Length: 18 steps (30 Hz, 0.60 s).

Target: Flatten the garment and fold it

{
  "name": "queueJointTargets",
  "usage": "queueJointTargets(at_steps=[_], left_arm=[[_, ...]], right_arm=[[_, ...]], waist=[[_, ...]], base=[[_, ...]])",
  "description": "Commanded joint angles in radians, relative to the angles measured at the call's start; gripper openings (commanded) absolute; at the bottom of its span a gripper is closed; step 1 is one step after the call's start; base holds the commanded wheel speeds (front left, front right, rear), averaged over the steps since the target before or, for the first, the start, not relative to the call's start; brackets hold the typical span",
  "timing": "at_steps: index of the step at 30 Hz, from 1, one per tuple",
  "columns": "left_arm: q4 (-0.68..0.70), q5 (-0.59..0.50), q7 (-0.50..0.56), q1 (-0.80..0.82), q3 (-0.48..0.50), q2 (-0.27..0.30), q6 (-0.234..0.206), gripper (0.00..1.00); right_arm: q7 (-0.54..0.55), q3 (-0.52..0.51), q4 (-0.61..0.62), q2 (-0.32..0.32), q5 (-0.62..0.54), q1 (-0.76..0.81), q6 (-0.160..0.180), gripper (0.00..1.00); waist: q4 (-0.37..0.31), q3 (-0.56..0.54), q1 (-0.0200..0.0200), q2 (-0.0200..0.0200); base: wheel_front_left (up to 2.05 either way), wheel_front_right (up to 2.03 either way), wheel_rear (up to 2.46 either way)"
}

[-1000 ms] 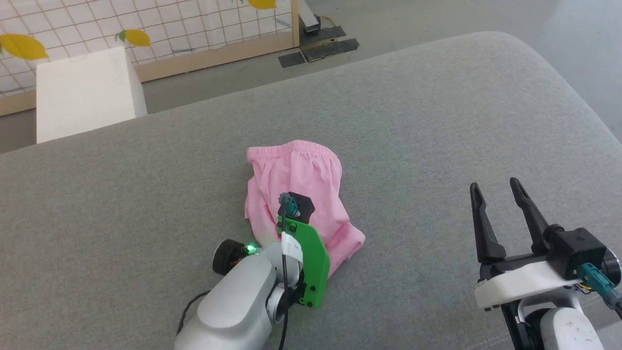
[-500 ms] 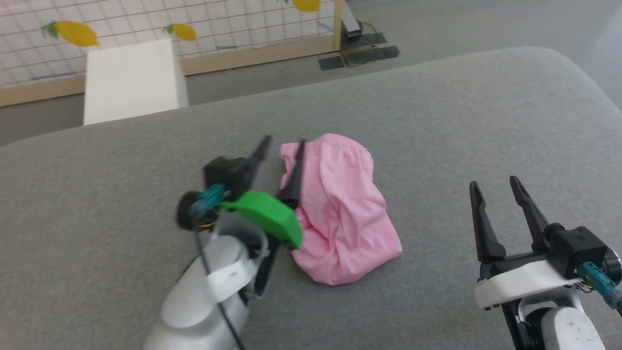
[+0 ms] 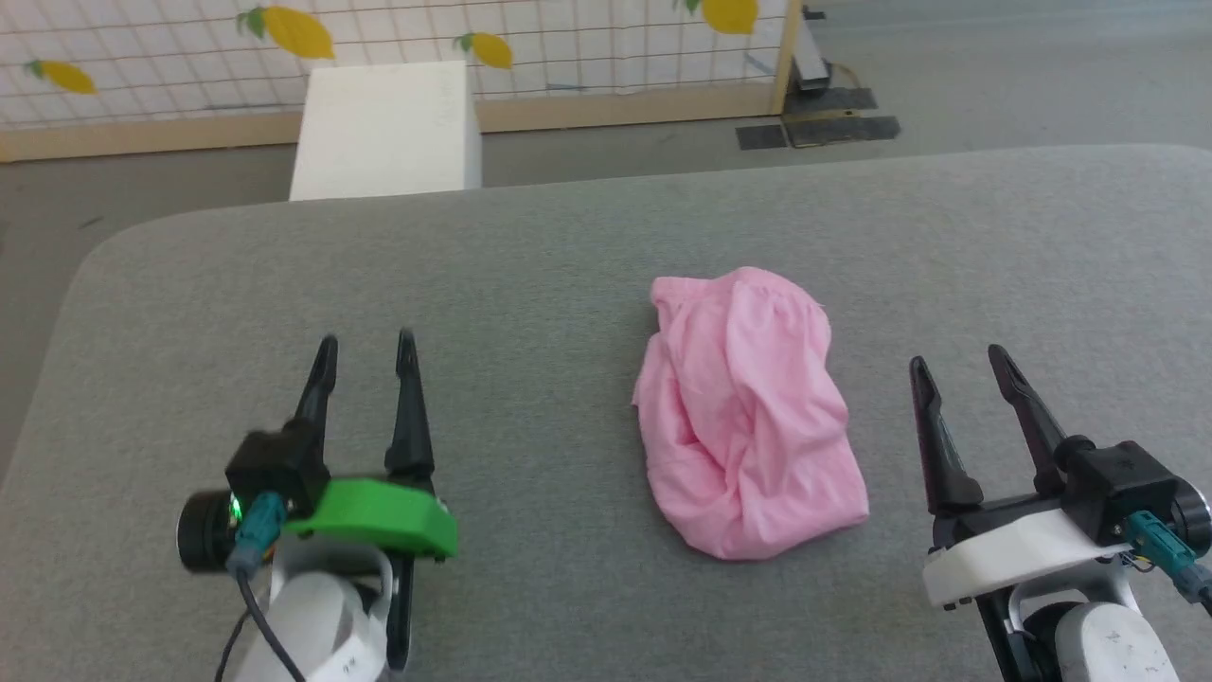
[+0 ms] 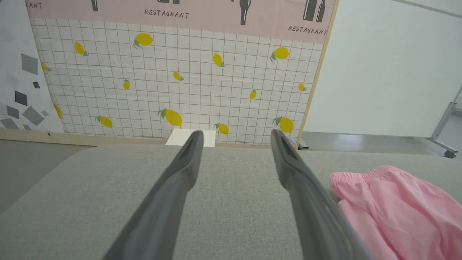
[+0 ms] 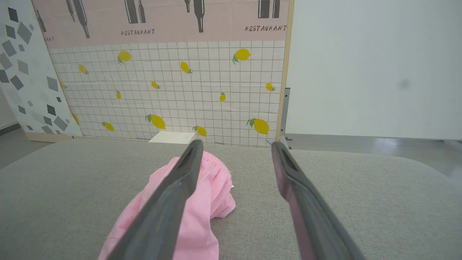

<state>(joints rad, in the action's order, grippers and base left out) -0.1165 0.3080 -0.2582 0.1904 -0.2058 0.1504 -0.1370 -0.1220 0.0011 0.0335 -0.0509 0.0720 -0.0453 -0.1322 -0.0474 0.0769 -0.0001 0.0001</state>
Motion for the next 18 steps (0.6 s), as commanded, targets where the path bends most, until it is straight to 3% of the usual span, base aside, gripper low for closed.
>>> queueJointTargets(at_steps=[1, 13, 18], left_arm=[[0.006, -0.020, -0.003, -0.030, 0.011, -0.011, 0.004, 1.00], [0.058, -0.087, -0.003, -0.162, 0.117, -0.073, 0.054, 1.00], [0.059, -0.102, -0.003, -0.162, 0.131, -0.089, 0.075, 1.00]], right_arm=[[0.002, 0.002, 0.002, 0.001, -0.001, 0.008, 0.002, 1.00], [0.033, 0.039, -0.014, 0.000, -0.013, 0.025, 0.002, 1.00], [0.121, 0.183, -0.062, -0.024, -0.016, 0.009, 0.002, 1.00]], waist=[[0.033, 0.000, 0.0001, -0.0001], [0.077, -0.017, 0.0001, -0.0001], [0.090, -0.013, 0.0001, -0.0001]], base=[[0.00, 0.00, 0.00], [0.00, 0.00, 0.00], [0.00, 0.00, 0.00]])
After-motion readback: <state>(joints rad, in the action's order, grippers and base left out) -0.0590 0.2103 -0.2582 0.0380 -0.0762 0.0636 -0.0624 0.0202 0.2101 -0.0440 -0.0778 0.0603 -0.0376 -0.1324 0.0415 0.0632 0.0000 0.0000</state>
